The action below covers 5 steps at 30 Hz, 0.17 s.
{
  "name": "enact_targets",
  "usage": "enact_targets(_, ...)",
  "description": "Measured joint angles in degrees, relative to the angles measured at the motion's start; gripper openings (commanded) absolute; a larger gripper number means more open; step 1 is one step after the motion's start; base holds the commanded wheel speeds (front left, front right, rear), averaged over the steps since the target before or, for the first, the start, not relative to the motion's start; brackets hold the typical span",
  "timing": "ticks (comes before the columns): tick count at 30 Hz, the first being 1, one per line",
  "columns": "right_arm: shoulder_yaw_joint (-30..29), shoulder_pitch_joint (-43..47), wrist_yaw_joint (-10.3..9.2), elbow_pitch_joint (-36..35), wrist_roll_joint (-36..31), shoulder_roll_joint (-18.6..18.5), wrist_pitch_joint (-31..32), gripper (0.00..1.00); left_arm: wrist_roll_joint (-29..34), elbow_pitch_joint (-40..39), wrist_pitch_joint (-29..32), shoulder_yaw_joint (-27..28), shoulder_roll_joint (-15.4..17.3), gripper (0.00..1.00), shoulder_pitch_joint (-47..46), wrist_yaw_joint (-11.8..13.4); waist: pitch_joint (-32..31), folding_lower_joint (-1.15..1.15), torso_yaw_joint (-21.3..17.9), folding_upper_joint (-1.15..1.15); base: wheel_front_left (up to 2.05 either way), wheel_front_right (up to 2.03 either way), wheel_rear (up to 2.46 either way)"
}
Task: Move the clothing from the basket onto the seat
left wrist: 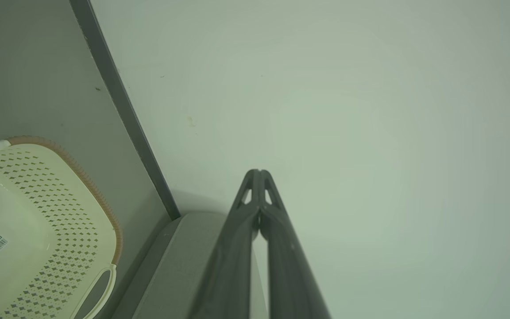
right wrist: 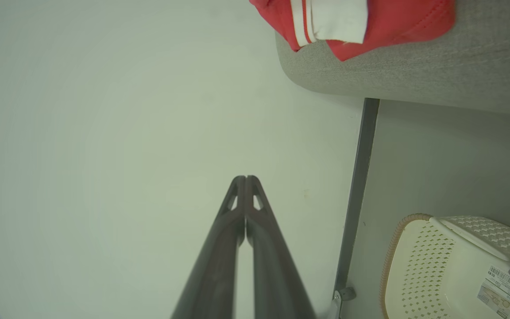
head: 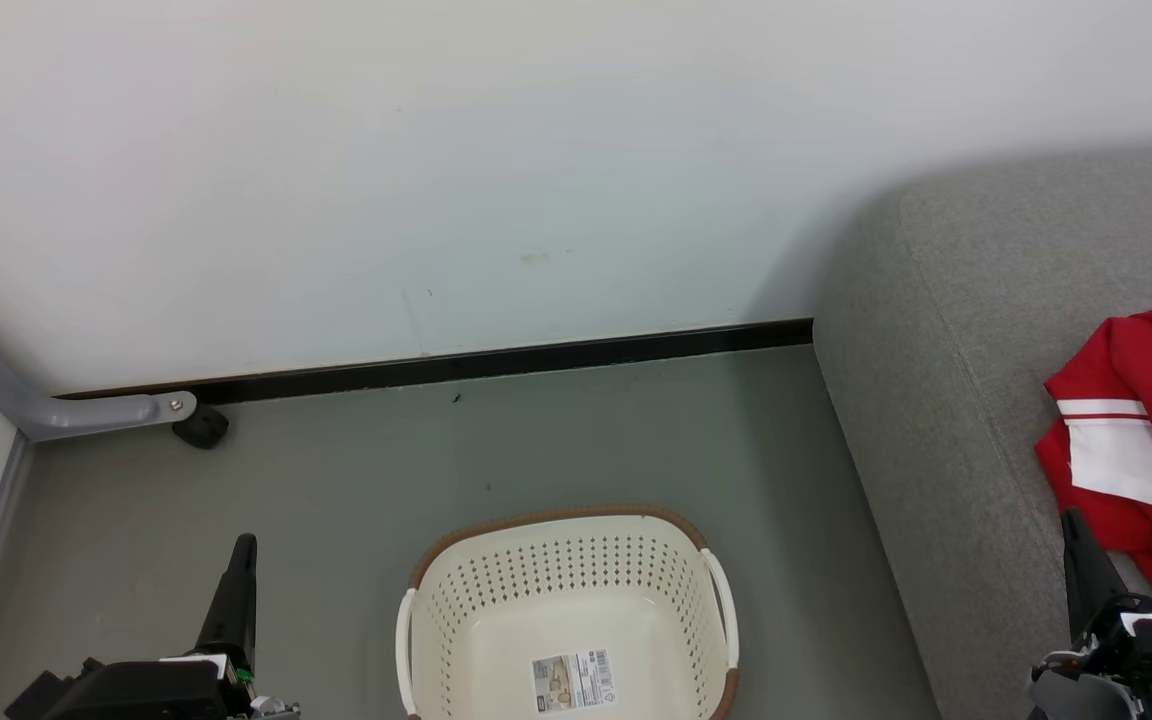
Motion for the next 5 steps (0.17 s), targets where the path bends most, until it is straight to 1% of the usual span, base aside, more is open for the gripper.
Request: enact_targets(5, 0.0, 0.0, 0.00, 0.0, 0.0, 0.0, 0.0, 0.00, 0.0, 0.0, 0.0, 0.0, 0.0, 0.00, 0.0, 0.0, 0.0, 0.00, 0.0, 0.00, 0.00, 0.00, 0.00)
